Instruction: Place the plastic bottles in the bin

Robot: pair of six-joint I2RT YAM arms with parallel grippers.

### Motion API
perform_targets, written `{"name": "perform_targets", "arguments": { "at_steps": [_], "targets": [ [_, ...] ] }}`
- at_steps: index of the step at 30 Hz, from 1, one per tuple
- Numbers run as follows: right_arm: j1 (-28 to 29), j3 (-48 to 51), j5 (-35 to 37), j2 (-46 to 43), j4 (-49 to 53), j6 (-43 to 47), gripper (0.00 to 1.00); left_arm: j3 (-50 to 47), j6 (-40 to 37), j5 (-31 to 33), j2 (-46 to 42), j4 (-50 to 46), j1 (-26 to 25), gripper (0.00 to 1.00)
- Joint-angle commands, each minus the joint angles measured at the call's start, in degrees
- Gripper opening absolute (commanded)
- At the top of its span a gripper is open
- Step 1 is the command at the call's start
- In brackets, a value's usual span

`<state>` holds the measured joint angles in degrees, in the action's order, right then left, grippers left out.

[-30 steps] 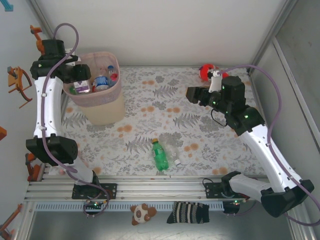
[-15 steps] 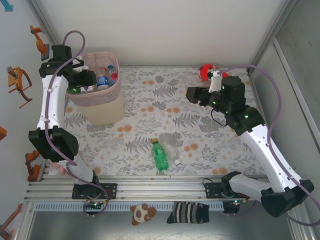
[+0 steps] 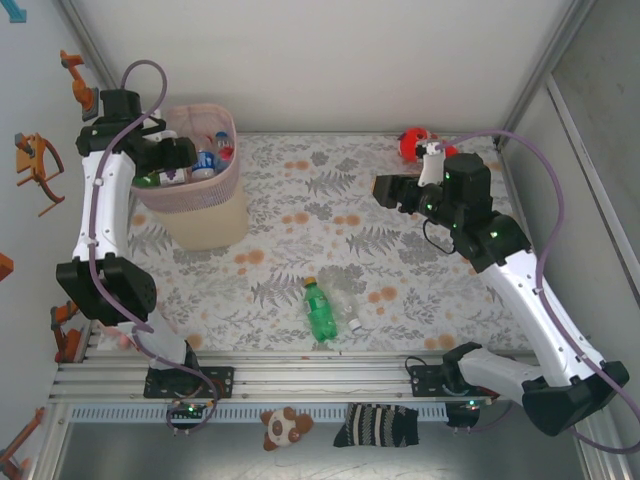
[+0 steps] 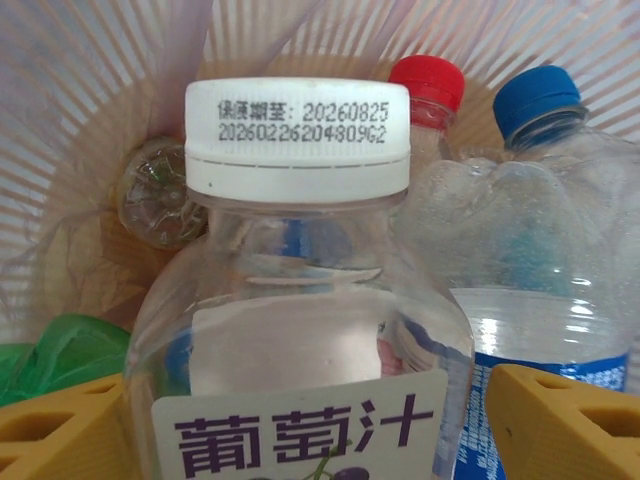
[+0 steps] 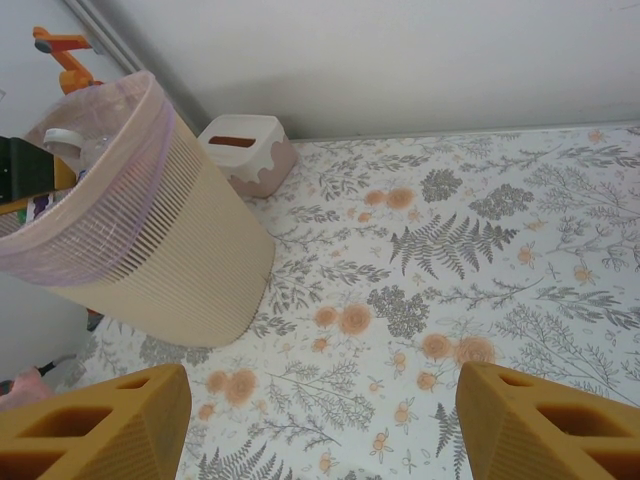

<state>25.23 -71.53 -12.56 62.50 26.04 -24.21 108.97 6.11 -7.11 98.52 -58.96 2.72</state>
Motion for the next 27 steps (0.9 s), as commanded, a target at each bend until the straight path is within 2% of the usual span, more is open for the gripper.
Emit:
{"name": "perform_targets", "arguments": {
  "at_steps": [1, 8, 15, 22, 27],
  "targets": [
    [0.0, -1.4, 0.2, -1.3, -0.5, -0.8, 0.7, 0.8, 1.6, -0.5, -2.9, -2.0, 0.7, 0.85],
    [0.0, -1.5, -0.3, -1.4, -0.6, -0.9, 0.7, 1.7, 2.3, -1.2, -6.9, -2.3, 0.7, 0.87],
    [0.0, -1.5, -0.7, -1.5, -0.3, -0.9, 0.69, 2.4, 3.6, -5.2, -9.3, -2.4, -0.4, 0.81],
    [0.0, -1.1, -0.7, -2.3, 0.1, -1.1, 0.69, 2.1, 4.4, -1.3, -11.8, -3.1, -7.1, 0.79],
    [0.0, -0.6, -0.6, -3.0, 0.4, -1.3, 0.69, 1.0, 6.2, 1.0, -12.8, -3.0, -15.6, 0.75]
  ]
}}
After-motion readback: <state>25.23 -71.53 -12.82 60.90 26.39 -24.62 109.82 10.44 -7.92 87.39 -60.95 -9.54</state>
